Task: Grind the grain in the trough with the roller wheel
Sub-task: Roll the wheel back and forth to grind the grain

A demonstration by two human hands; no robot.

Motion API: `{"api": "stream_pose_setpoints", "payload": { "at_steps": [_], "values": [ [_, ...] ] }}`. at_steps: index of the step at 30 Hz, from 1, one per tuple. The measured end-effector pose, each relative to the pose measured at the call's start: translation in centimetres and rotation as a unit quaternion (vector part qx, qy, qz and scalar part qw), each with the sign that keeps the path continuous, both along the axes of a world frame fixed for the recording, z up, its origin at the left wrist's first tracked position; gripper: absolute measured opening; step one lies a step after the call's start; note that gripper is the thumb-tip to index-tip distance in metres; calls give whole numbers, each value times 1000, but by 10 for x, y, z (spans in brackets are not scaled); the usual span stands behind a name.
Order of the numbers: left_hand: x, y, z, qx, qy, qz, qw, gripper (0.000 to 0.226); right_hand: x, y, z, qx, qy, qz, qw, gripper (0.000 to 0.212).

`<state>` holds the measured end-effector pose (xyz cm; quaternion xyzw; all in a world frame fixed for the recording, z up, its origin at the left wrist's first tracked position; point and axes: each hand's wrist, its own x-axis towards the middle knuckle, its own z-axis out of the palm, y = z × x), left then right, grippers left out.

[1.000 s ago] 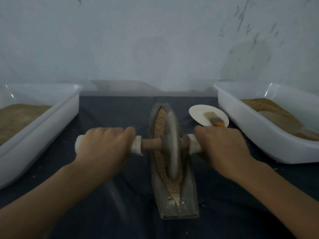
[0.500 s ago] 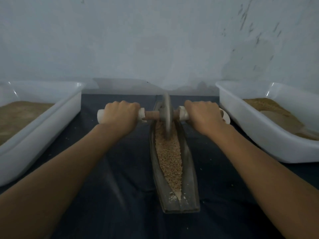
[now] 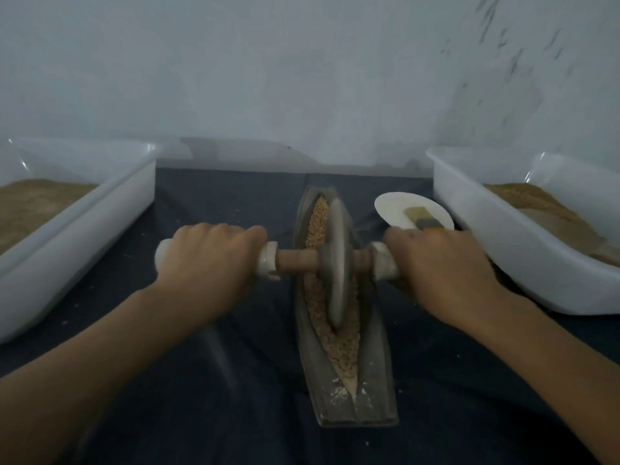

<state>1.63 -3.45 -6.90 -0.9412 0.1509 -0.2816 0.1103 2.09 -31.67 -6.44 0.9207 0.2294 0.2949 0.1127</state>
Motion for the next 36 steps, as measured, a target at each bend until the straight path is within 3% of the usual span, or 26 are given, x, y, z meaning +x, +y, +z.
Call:
{"api": "stream_pose_setpoints", "payload": {
  "at_steps": [7, 10, 13, 18, 23, 30, 33, 36],
  "values": [
    [78, -2, 2, -88, 46, 67, 993, 21, 86, 23, 10, -22, -9, -63, 998, 23],
    [64, -4, 8, -79, 83, 67, 991, 17, 64, 24, 12, -16, 14, -64, 998, 21],
    [19, 0, 9, -42, 90, 59, 993, 28, 16, 17, 11, -27, 25, -52, 998, 26],
    [-48, 14, 7, -2, -4, -57, 998, 54, -47, -2, 16, 19, -2, 22, 1000, 49],
    [-12, 4, 6, -1, 39, 28, 999, 31, -15, 2, 8, -4, 19, -15, 1000, 49],
    [73, -9, 11, -59, 53, 77, 994, 14, 82, 18, 4, 45, 36, -69, 996, 24],
    [57, -11, 12, -40, 37, 66, 996, 20, 65, 16, 0, 59, 49, -72, 994, 21],
    [16, -4, 10, -26, 47, 58, 997, 28, 15, 10, 1, 23, 7, -41, 999, 34]
  ]
}}
